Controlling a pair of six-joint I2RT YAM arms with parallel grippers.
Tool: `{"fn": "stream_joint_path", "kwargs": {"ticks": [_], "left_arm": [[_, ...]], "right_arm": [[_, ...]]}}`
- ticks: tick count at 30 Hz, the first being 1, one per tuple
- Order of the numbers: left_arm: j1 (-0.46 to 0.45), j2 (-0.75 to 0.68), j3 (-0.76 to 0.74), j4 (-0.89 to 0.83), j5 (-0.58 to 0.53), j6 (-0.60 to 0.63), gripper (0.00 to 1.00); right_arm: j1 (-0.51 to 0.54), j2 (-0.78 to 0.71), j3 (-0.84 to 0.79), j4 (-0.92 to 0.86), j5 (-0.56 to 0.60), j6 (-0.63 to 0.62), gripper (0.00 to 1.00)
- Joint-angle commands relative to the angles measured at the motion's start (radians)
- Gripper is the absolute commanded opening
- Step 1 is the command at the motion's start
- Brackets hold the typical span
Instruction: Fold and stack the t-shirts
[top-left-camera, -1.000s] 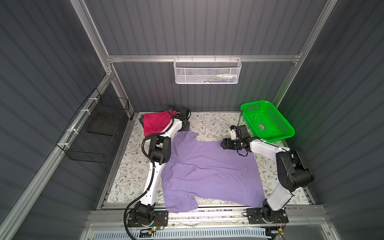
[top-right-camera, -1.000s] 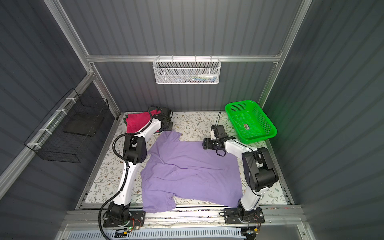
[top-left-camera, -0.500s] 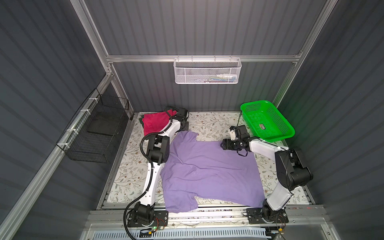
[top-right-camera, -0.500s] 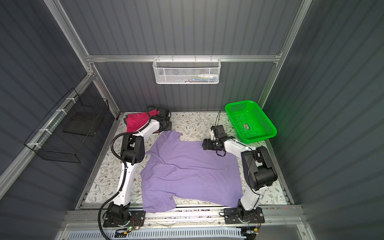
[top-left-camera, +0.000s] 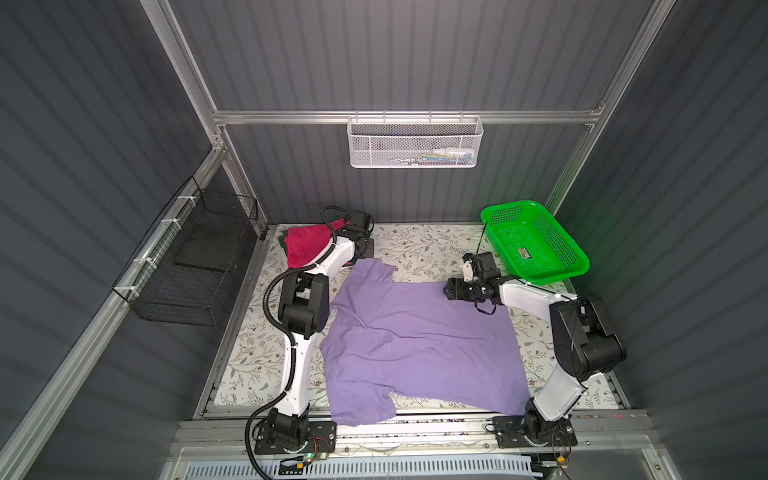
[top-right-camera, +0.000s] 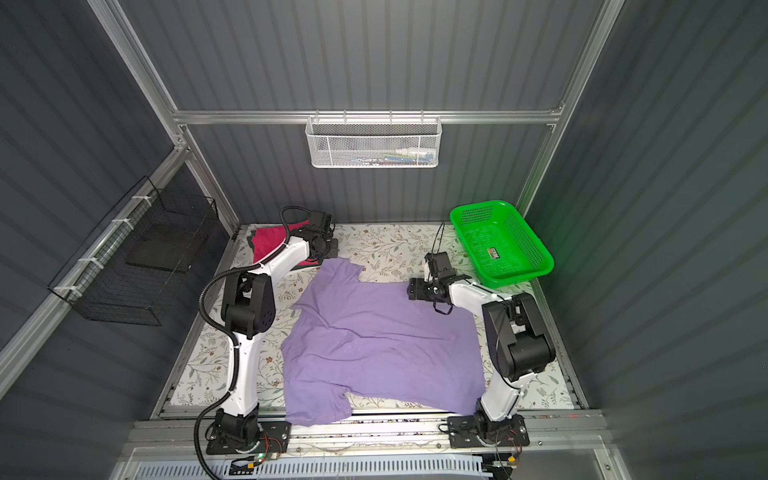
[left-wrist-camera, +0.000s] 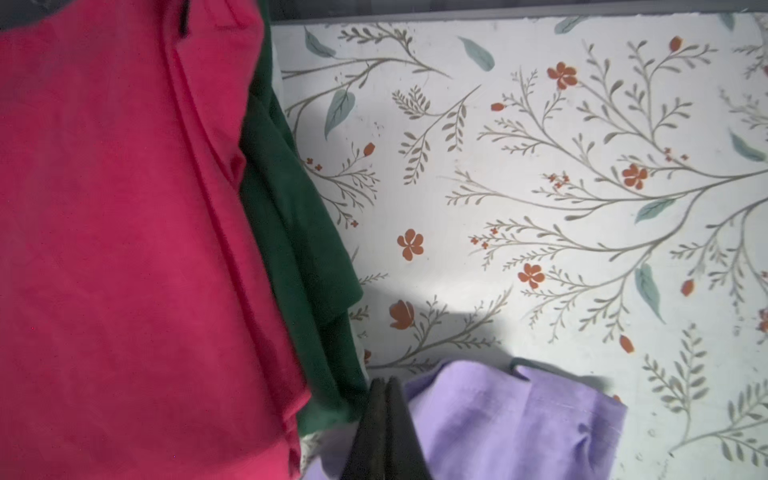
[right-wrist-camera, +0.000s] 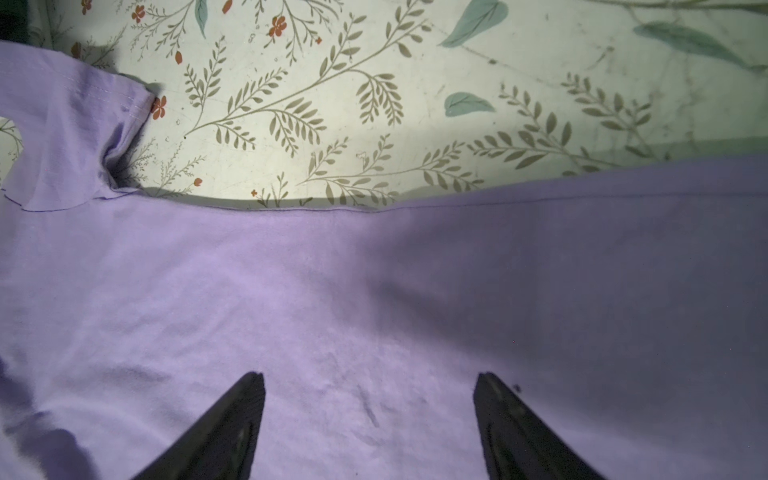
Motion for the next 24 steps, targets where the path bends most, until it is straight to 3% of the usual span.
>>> {"fn": "stream_joint_path", "kwargs": {"ticks": [1, 7, 14, 21, 24], "left_arm": [[-0.016, -0.060, -0.050, 0.005, -0.012, -0.015, 0.00], [-0.017, -0.132, -0.105, 0.002, -0.055, 0.011, 0.00], [-0.005, -0.278, -0.227, 0.013, -0.188, -0.015, 0.00], [0.040, -0.390, -0.369, 0.046, -0.168, -0.081, 0.00], [0.050, -0.418, -0.409, 0.049, -0.176, -0.098, 0.00]], "right_arm": [[-0.016, -0.031, -0.011, -0.013, 0.059, 0.033, 0.82], [-0.070, -0.063, 0.003, -0.095, 0.212, 0.054, 0.83], [-0.115, -0.002, 0.106, -0.249, 0.251, 0.034, 0.81], [-0.127, 0.025, 0.157, -0.298, 0.310, 0.024, 0.80], [-0.137, 0.061, 0.211, -0.325, 0.307, 0.017, 0.74]]}}
